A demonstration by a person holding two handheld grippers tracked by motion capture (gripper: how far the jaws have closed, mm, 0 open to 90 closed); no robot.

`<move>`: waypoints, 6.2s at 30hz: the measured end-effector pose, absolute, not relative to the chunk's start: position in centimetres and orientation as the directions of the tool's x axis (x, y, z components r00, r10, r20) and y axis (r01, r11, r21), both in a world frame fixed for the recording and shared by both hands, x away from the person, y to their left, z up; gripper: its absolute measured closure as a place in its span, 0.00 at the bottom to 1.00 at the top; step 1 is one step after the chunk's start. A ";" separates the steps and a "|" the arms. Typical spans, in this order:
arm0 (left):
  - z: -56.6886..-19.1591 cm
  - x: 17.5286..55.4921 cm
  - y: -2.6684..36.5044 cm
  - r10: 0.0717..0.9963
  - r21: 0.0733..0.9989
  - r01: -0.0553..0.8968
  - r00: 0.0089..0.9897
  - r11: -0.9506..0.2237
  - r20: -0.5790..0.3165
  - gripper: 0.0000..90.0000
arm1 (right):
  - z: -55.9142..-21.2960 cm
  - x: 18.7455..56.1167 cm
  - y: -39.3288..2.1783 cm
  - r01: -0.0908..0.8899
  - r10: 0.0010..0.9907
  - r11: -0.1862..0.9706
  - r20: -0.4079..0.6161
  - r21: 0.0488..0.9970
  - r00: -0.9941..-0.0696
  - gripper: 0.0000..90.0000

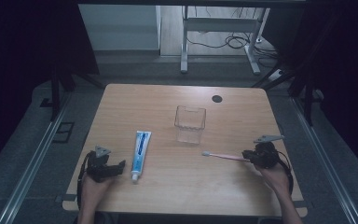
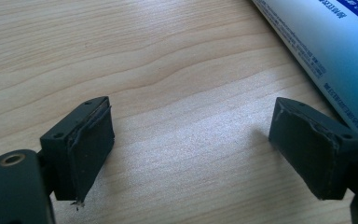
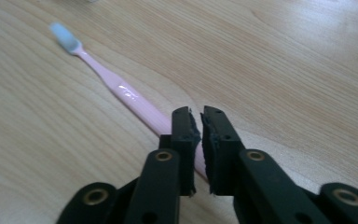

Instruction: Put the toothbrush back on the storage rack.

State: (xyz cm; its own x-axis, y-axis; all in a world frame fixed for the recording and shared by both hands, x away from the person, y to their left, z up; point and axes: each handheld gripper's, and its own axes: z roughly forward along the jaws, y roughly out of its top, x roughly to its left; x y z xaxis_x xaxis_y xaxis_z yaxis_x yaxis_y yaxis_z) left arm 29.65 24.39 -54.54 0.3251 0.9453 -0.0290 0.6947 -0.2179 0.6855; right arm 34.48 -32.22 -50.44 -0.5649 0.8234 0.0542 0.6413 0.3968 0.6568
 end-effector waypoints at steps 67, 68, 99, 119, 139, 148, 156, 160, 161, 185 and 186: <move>-54.6 29.7 24.4 0.945 0.687 0.694 0.325 -0.217 -0.029 0.15 | -52.2 28.4 -31.0 0.613 0.758 0.466 0.070 0.638 -0.649 0.91; -54.5 29.7 24.4 0.945 0.686 0.694 0.325 -0.217 -0.029 0.16 | -52.0 28.4 -31.0 0.612 0.759 0.469 0.064 0.636 -0.648 0.89; -54.5 29.6 24.4 0.945 0.685 0.696 0.325 -0.218 -0.029 0.16 | -49.1 33.8 -25.7 0.655 0.701 0.650 0.028 0.386 -0.712 0.69; -54.5 29.6 24.4 0.945 0.685 0.696 0.325 -0.218 -0.029 0.16 | -49.8 37.0 -21.0 0.658 0.667 0.735 0.002 0.161 -0.745 0.79; -54.5 29.6 24.4 0.945 0.684 0.696 0.325 -0.218 -0.029 0.15 | -49.9 38.0 -20.0 0.675 0.677 0.731 0.013 0.103 -0.736 0.88; -54.5 29.6 24.4 0.945 0.685 0.696 0.325 -0.218 -0.029 0.15 | -48.9 37.5 -20.7 0.658 0.665 0.731 0.027 0.181 -0.747 0.88; -54.5 29.6 24.4 0.945 0.684 0.696 0.325 -0.218 -0.029 0.16 | -47.4 36.8 -21.3 0.639 0.653 0.725 0.036 0.259 -0.756 0.88; -54.5 29.6 24.4 0.945 0.684 0.696 0.324 -0.218 -0.029 0.16 | -46.6 36.4 -21.6 0.630 0.651 0.714 0.041 0.306 -0.758 0.88; -54.5 29.6 24.4 0.945 0.684 0.696 0.324 -0.218 -0.029 0.15 | -46.3 36.3 -21.8 0.628 0.652 0.709 0.040 0.321 -0.757 0.88; -54.5 29.6 24.4 0.946 0.685 0.696 0.323 -0.216 -0.030 0.16 | -41.9 35.1 -24.0 0.576 0.671 0.616 0.026 0.538 -0.741 0.88; -54.5 29.6 24.4 0.946 0.685 0.696 0.323 -0.216 -0.031 0.16 | -41.8 35.1 -24.0 0.573 0.671 0.613 0.025 0.544 -0.741 0.88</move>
